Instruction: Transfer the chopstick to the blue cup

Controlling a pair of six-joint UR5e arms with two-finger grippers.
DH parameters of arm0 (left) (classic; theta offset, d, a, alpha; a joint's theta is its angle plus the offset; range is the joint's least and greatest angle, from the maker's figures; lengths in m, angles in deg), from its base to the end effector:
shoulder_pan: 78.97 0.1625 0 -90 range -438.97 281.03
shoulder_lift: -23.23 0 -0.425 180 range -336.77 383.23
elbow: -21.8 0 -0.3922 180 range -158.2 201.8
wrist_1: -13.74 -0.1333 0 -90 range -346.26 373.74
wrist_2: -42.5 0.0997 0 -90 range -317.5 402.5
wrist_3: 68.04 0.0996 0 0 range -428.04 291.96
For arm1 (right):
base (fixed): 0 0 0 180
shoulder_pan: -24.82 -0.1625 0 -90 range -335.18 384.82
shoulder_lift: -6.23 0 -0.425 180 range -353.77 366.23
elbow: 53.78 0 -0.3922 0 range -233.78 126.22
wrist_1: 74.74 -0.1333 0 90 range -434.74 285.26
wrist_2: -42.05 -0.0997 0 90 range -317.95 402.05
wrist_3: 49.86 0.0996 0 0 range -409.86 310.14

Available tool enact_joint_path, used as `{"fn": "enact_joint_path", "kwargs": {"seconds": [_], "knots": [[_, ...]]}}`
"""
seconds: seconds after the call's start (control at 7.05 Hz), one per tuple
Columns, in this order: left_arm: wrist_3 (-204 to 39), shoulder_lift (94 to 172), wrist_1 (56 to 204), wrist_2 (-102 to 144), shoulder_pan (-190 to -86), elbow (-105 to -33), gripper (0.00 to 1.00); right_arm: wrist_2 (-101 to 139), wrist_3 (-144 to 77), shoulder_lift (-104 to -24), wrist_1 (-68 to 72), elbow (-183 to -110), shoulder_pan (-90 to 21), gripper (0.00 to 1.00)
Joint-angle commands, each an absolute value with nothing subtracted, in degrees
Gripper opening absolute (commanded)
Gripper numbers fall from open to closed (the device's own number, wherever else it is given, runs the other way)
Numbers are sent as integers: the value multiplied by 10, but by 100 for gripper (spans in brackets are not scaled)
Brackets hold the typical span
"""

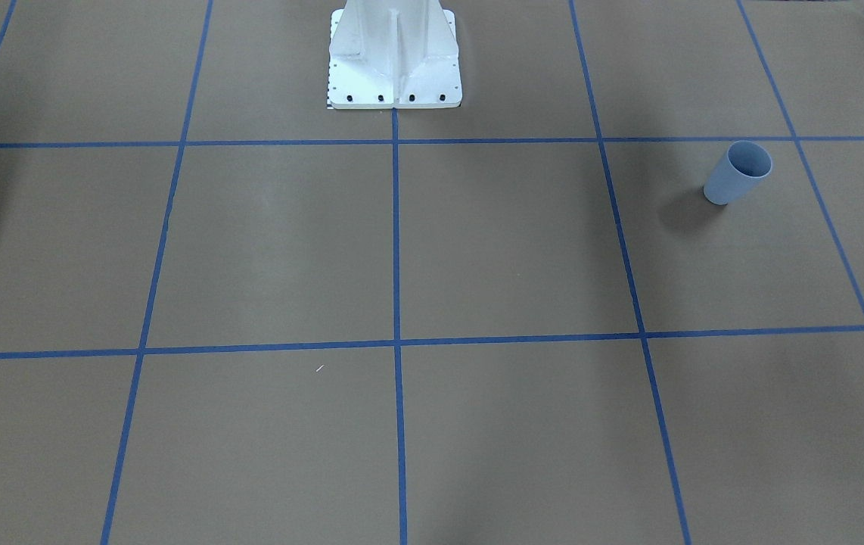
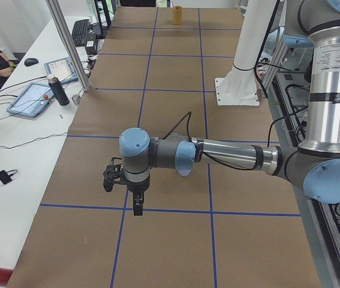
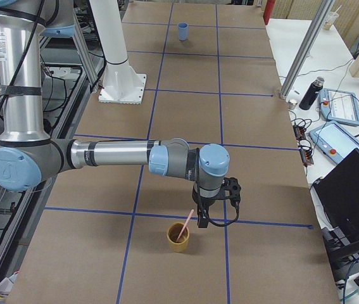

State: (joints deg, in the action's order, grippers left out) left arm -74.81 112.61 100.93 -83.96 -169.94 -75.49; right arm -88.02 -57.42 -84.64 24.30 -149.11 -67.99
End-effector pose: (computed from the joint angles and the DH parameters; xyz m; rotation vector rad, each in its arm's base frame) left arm -0.0824 -0.4885 0.6151 0.0328 0.6389 -0.1090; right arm 0.0925 -0.4739 0.6409 -0.0132 -0.7031 -0.0515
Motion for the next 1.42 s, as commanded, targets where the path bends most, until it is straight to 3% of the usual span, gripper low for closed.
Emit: {"fn": "enact_joint_path", "kwargs": {"seconds": [0.0,1.28], "knots": [[-748,1126,1008,-840,-1699,-755,98,-881,-574,-846,243,-1491,-680,100],[-751,1132,1013,-839,-1698,-757,98,-901,-575,-846,242,-1512,-680,100]]}}
